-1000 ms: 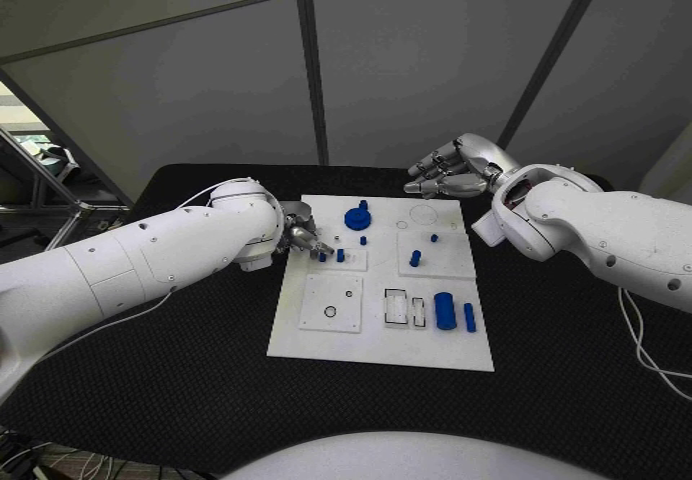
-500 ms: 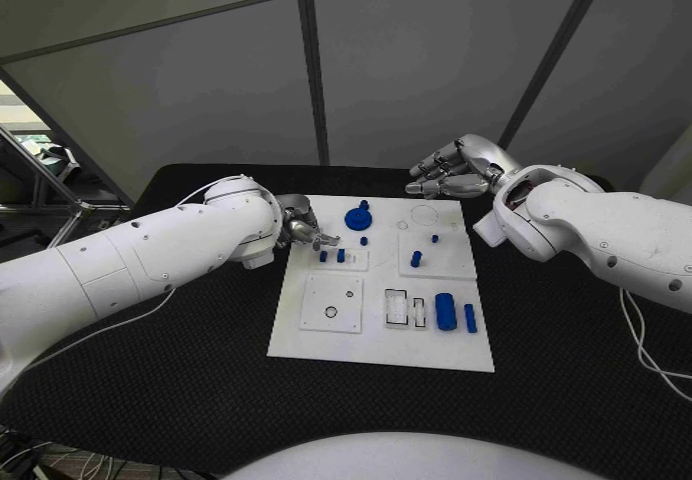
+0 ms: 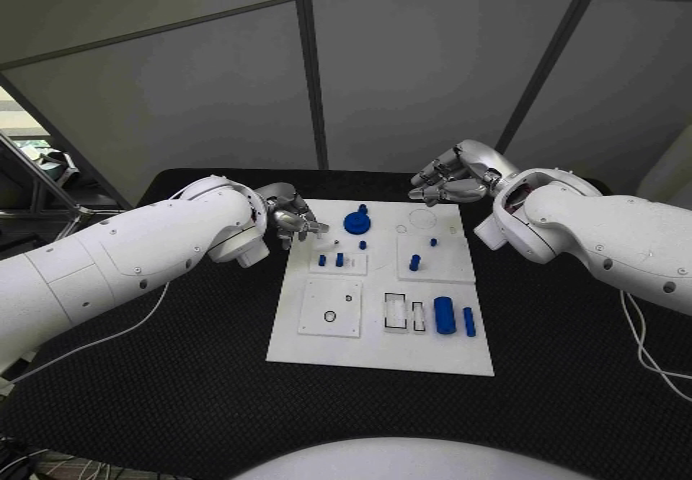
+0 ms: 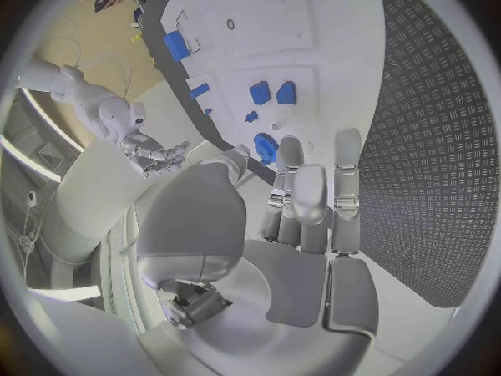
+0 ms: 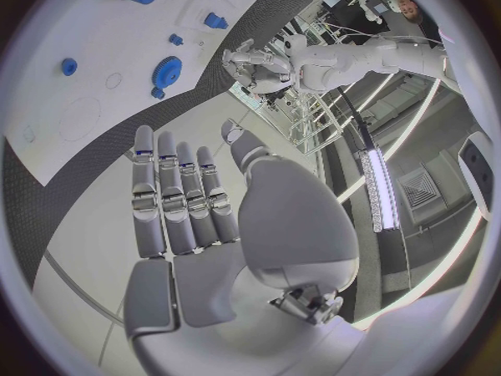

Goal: Assemble the parts on the task board

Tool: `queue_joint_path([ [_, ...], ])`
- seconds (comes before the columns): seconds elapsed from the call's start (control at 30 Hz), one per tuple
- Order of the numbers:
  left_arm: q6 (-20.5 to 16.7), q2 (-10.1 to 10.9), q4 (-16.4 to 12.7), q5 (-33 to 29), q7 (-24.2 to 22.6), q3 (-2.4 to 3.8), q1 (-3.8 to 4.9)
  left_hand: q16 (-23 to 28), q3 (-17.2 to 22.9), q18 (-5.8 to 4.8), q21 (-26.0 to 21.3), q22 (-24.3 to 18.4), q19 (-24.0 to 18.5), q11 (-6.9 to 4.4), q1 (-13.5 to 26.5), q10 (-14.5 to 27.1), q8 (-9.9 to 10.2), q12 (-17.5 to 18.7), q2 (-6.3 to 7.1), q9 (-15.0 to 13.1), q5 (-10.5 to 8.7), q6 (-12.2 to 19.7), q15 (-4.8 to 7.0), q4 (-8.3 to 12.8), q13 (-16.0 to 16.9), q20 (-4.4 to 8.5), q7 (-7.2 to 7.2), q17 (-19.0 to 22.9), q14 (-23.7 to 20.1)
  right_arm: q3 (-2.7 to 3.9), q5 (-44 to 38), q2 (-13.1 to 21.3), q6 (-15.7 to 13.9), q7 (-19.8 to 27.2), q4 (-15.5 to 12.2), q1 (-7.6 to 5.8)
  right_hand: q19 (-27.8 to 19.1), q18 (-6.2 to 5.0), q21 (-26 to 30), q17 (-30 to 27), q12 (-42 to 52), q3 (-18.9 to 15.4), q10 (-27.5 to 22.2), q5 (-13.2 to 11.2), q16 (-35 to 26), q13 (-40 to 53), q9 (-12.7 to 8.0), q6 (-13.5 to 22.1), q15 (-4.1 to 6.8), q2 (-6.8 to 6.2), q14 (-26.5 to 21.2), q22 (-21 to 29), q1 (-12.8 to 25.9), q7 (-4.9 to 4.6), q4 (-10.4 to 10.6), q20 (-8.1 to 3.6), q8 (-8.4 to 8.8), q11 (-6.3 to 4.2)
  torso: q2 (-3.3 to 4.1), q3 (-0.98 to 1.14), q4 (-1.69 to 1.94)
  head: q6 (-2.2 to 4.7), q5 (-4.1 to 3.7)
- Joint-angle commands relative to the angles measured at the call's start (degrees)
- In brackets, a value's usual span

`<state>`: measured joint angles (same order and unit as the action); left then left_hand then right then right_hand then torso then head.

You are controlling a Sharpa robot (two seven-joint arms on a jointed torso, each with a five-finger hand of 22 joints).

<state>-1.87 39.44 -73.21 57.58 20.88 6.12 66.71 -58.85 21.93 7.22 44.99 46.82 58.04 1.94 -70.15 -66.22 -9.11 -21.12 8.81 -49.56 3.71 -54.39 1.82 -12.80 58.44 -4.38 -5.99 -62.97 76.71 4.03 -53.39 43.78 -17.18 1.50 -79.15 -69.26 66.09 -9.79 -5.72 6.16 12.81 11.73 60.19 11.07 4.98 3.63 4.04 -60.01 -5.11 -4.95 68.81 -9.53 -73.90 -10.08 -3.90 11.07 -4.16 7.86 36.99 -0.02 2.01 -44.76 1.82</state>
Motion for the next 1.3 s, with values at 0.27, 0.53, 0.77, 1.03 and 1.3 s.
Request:
queue_joint_path([
  [0.27, -11.3, -1.1, -0.5, 2.7, -23.1, -0.27, 0.19, 25.1, 6.9, 2.61, -9.4, -4.9, -5.8, 2.15, -11.1, 2.0, 5.5, 12.1, 3.26, 13.7, 1.64, -1.7, -2.67, 10.1, -19.1, -2.31, -1.56, 16.3, -13.0, 0.04, -2.5, 0.0, 0.4, 0.0, 0.3, -0.12, 0.5, -0.68, -0.3, 0.0, 0.0, 0.0, 0.2, -0.1, 0.1, -0.1, -0.1, -0.6, 0.02, -0.05, 0.4, 0.0, -0.6, 0.19, -0.4, -0.05, -0.01, -0.38, 0.04, -0.04, -0.16, 0.76, -0.43],
  [0.53, -11.8, -5.2, 2.7, 14.3, -25.4, -2.39, 0.43, 30.2, 5.9, 2.97, -11.7, -6.2, -5.4, 3.49, -9.7, 2.1, 5.4, 16.8, 3.91, 19.7, 0.71, -2.2, -3.71, 10.6, -30.0, -3.28, -2.1, 19.1, -11.0, 0.04, -2.6, -0.2, 0.1, 0.2, 0.2, -0.12, 0.5, -0.63, -0.2, 0.0, -0.1, 0.0, 0.2, 0.1, -0.1, -0.1, -0.1, -0.6, -0.02, -0.08, 0.4, 0.1, -0.3, 0.14, -0.5, -0.06, 0.13, -0.35, 0.08, 0.0, -0.27, 1.26, -0.71],
  [0.77, -7.8, -8.3, 6.1, 23.2, -23.0, -3.18, 0.5, 28.8, 3.9, 3.21, -11.7, -6.4, -1.5, 3.39, -9.2, 1.1, 5.2, 17.1, 3.95, 24.1, -0.13, -3.2, -3.11, 10.7, -36.8, -3.17, -2.12, 17.4, -6.6, 0.04, -2.6, -0.2, -0.1, 0.2, -0.1, -0.12, 0.5, -0.59, -0.1, -0.1, -0.2, 0.0, 0.2, 0.2, -0.1, -0.1, -0.2, -0.6, -0.05, -0.11, 0.3, 0.1, -0.1, 0.1, -0.4, -0.06, 0.23, -0.32, 0.1, 0.03, -0.28, 1.21, -1.03],
  [1.03, -3.5, -10.8, 8.1, 27.9, -21.8, -4.17, 0.56, 21.6, 2.4, 3.15, -10.9, -5.5, 0.6, 3.18, -8.7, 0.2, 5.0, 16.4, 3.72, 27.2, -0.3, -4.0, -2.85, 10.5, -40.9, -2.85, -2.16, 11.5, -4.6, 0.04, -2.5, -0.4, -1.0, 0.6, -0.2, -0.12, 0.3, -0.49, 0.2, -0.2, -0.4, 0.0, 0.0, 0.4, -0.6, -0.1, -0.2, -0.5, -0.24, -0.2, 0.0, 0.3, 0.4, 0.0, -0.4, 0.03, 0.44, -0.2, 0.03, -0.01, -0.19, 1.11, -1.31],
  [1.3, -3.6, -12.4, 9.7, 29.0, -21.7, -4.75, 0.56, 14.5, 1.8, 3.13, -10.0, -4.5, 1.7, 3.15, -8.8, -0.1, 4.9, 15.9, 3.45, 28.9, -0.28, -4.4, -2.75, 10.4, -43.0, -2.73, -2.26, 6.3, -2.7, 0.04, -2.3, -0.4, -1.3, 0.8, -0.2, -0.13, 0.1, -0.46, 0.4, -0.3, -0.5, 0.0, -0.1, 0.5, -0.8, -0.1, -0.3, -0.4, -0.33, -0.19, -0.2, 0.5, 0.5, -0.02, -0.5, 0.09, 0.48, -0.15, 0.02, -0.02, -0.21, 1.08, -1.61],
])
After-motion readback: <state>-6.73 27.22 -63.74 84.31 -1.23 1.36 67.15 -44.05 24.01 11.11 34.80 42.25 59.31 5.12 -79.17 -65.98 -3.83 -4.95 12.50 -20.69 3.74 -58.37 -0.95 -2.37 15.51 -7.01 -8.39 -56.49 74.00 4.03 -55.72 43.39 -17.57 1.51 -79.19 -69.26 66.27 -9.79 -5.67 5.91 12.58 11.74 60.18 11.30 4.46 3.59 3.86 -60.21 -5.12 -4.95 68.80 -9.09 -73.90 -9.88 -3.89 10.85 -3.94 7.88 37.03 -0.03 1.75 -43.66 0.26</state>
